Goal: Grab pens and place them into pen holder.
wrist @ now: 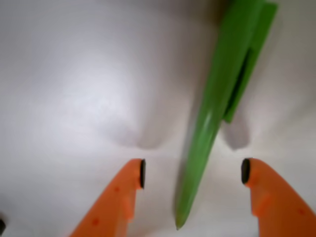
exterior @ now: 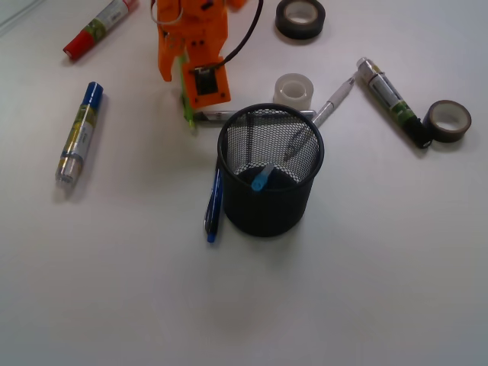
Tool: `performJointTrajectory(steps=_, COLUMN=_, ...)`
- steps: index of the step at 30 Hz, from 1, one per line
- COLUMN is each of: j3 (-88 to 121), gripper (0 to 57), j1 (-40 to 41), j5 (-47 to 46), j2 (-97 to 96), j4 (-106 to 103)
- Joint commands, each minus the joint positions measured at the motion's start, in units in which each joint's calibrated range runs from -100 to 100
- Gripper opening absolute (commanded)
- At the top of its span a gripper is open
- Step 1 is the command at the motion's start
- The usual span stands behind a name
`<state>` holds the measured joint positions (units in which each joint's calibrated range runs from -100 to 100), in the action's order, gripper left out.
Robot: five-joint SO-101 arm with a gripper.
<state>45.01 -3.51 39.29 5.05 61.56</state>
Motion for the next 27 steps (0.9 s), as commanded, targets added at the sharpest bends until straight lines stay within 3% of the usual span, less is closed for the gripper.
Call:
performJointTrajectory(steps=1, j3=-1.90, gripper=23.0, j1=0.34, j5=0.93, j2=-1.78, j4=-2.50)
performJointTrajectory(steps=6, j3=-2.62, gripper=19.9, j1=-1.61, j5=0.98, j2=-3.65, j4=-3.11)
performJointTrajectory(steps=12, j3=-1.90, gripper=0.0, j1=-2.80, j5=0.54, j2=-3.65, j4=-4.77)
performJointTrajectory(steps=20, j3=-2.35, gripper=0.3, j1=-3.92, j5=-1.56, j2=-1.69, j4=-3.46)
performJointTrajectory(steps=27, j3=-16.21, gripper=0.3, j1=-6.02, j5=-2.54, j2=13.94, j4=5.90)
